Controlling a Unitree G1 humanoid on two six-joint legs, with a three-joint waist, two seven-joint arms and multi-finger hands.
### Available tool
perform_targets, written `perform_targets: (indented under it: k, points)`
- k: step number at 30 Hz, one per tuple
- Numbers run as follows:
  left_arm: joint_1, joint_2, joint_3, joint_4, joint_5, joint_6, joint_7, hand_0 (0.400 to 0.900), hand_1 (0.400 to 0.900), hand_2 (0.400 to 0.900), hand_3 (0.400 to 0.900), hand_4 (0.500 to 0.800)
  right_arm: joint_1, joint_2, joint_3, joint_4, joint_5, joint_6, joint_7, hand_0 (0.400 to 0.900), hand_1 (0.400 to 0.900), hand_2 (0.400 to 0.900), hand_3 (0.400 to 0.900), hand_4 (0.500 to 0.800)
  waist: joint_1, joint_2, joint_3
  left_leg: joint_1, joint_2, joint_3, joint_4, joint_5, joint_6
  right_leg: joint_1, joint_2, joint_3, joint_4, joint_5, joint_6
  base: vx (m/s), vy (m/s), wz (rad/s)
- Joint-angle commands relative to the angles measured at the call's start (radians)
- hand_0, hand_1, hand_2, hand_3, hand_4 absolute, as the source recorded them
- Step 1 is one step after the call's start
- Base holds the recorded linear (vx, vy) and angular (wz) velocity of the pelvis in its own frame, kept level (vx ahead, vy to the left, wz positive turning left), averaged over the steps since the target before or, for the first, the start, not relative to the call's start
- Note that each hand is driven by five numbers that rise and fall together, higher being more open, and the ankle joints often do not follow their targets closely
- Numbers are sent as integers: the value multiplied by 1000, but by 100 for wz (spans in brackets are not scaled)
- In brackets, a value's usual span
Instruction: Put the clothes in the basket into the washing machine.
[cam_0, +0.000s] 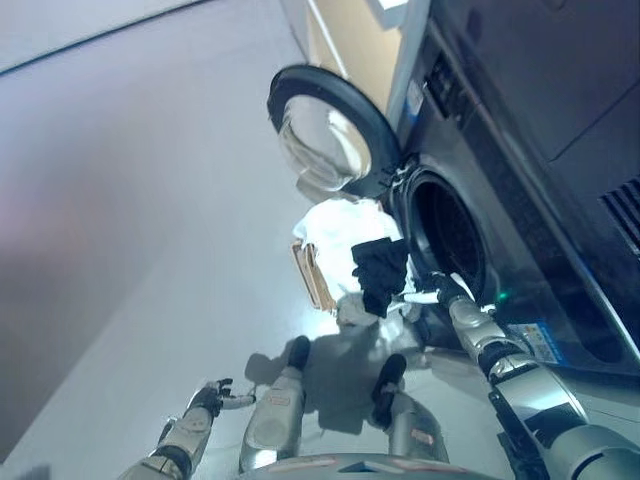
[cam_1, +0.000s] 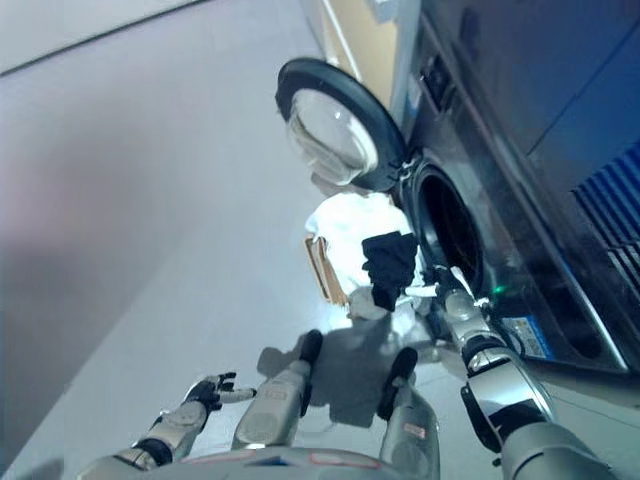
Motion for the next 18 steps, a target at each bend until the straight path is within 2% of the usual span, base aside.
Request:
perform_targets:
  k: [1,2,3,10,18]
  points:
    - [-20,73,-28,-16,-56,-17,50,900,900,900,900,800,-65,-99,53,-56,40,-52,-57,900,900,900,900,800,17,-15,-4,-59,-46,25,-22,57,20,-32,-44,13,165,-61,62,-38,-32,18]
    - [-21,73,-28,-15,-56,-17,50,900,900,900,900,800,-65,-100,53,-55,40,-52,-57,900,900,900,900,800,17,-15,-5,-60,-46,25,-21,56,20,-34,-45,13,166,-61,62,28,-122,30]
    - [-46,85,-30,-25,-75,-22,62,900,900,900,900,800,-99,-119,63,-59,53,-53,-62,900,900,900,900,800,24,-28,15,-87,-49,19,4,35,14,-54,-49,15,203,-101,67,16,-124,29]
    - [-128,132,-21,-64,-152,-40,105,900,900,900,900,800,-211,-176,90,-53,83,-59,-88,900,900,900,900,800,42,-64,76,-259,-68,-3,104,33,4,-203,-75,3,335,-149,54,-52,-69,25]
    - [-185,176,-7,-83,-219,-49,135,900,900,900,900,800,-320,-207,110,-27,133,-63,-105,900,900,900,900,800,62,-106,108,-459,-94,-23,223,13,5,-376,-109,5,489,-207,44,-29,-12,15]
